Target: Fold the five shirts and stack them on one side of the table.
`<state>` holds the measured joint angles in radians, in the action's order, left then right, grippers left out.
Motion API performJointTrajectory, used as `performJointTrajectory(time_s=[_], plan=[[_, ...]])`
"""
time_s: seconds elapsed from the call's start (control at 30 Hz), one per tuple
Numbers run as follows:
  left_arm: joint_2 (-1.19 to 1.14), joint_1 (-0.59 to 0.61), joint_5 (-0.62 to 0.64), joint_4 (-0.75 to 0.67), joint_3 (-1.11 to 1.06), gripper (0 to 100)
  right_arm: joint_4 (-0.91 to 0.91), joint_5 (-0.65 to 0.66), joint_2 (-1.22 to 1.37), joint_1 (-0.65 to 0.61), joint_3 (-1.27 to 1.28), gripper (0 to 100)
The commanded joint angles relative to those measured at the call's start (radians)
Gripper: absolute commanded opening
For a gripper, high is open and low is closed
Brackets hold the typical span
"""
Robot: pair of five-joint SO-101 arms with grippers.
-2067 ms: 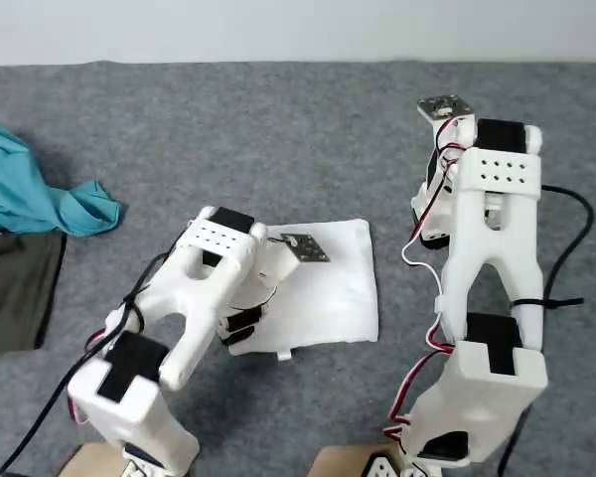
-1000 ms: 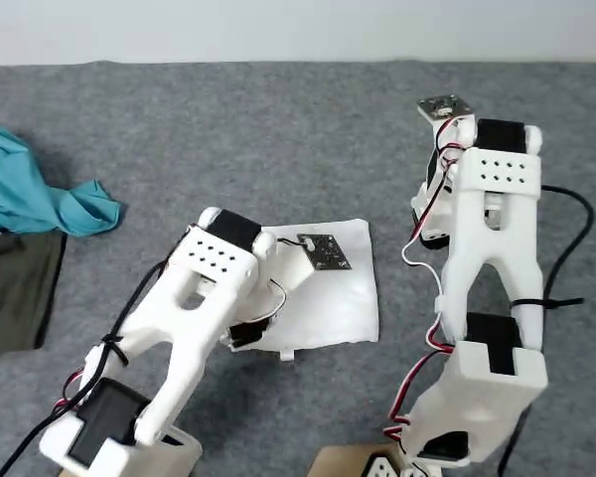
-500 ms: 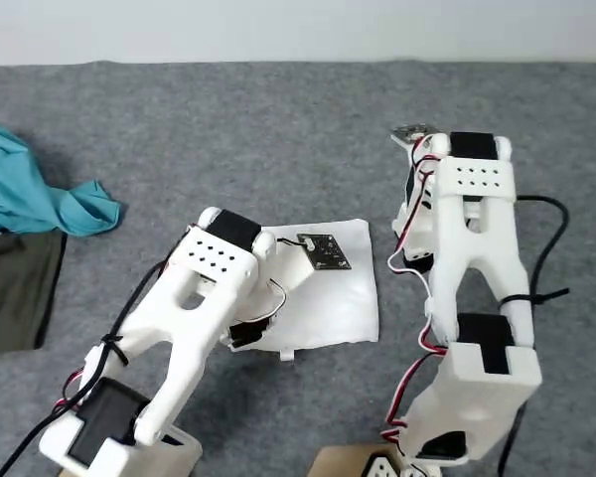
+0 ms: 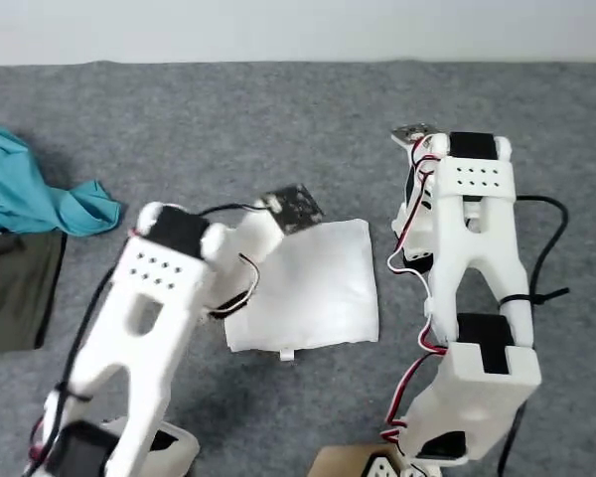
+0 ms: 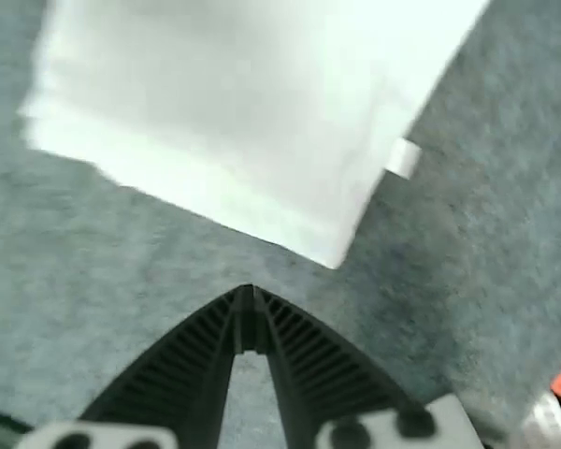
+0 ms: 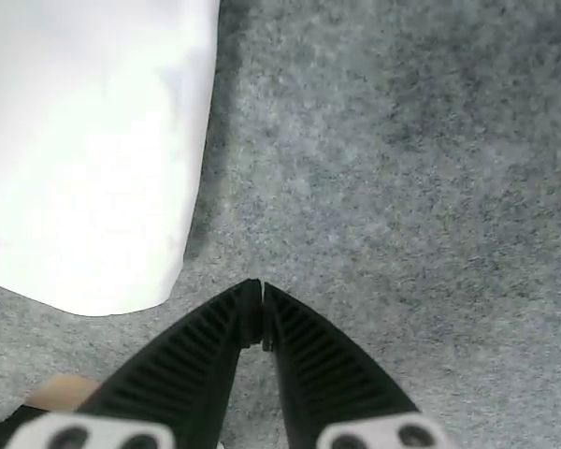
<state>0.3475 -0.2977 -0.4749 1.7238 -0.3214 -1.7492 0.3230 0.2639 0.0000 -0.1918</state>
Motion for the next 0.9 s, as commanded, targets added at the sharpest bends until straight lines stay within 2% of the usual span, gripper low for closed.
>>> performJointTrajectory(time_s=[0.0, 0.27, 0.43, 0.63, 0.87], plan=[[0.135, 0.078, 0.051, 0.029, 0.044, 0, -0.019, -0.005, -0.067, -0.01, -0.008, 0.9], [0.304, 0.474, 0.123, 0.021, 0.039, 0, -0.013, -0.006, -0.054, -0.019, -0.005, 0.9], [0.338, 0.701, 0.135, 0.014, 0.028, 0, 0.042, -0.035, 0.002, -0.102, -0.008, 1.7], [0.339, 0.847, 0.127, 0.012, -0.059, 0, 0.045, -0.18, 0.044, -0.242, -0.012, 13.5], [0.339, 0.893, 0.129, -0.028, -0.117, 0, 0.17, -0.216, 0.097, -0.302, -0.012, 14.0]])
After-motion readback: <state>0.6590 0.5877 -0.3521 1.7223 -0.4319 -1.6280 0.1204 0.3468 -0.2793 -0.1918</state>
